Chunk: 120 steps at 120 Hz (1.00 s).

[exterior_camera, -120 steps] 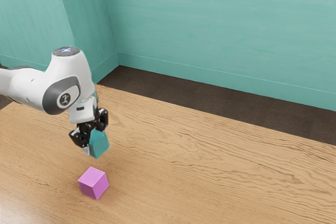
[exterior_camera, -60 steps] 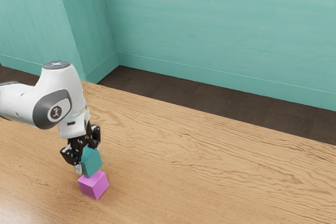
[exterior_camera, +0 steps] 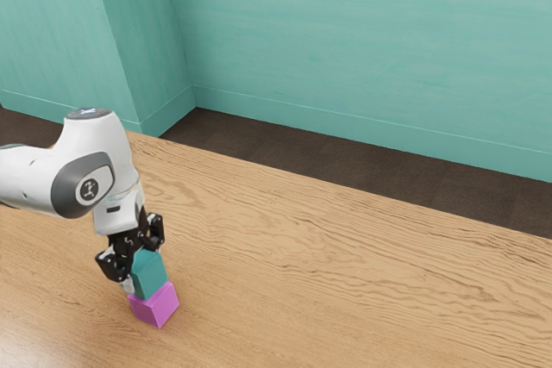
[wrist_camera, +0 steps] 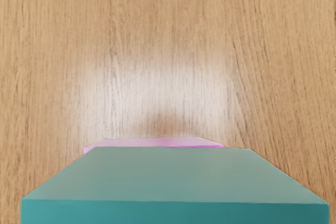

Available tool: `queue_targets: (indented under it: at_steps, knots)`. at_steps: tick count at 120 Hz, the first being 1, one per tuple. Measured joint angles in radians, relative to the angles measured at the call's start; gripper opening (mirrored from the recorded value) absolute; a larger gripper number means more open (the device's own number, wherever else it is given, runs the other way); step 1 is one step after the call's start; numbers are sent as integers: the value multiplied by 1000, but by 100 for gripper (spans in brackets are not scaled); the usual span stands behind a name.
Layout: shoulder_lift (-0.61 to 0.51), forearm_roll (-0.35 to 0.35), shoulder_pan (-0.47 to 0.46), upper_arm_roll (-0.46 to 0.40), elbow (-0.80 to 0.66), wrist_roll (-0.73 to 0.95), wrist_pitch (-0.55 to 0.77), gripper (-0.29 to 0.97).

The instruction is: Pick up the blue block with one arm, and put the blue block on the pink block with one arm

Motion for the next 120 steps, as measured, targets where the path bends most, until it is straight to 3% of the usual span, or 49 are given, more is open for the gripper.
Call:
queue_targets:
  at_steps: [28,60,68,84,99,120]
  knots:
    - [0,-2,42,1,1,19,-17,57]
    - [-63,-15,41,0,34,33,-79,65]
    - [-66,-30,34,-2,124,32,-154,66]
    - [55,-35,30,-26,480,12,-376,67]
    - [202,65,28,-28,804,-38,-537,67]
    - [253,163,13,-15,972,-159,-648,68]
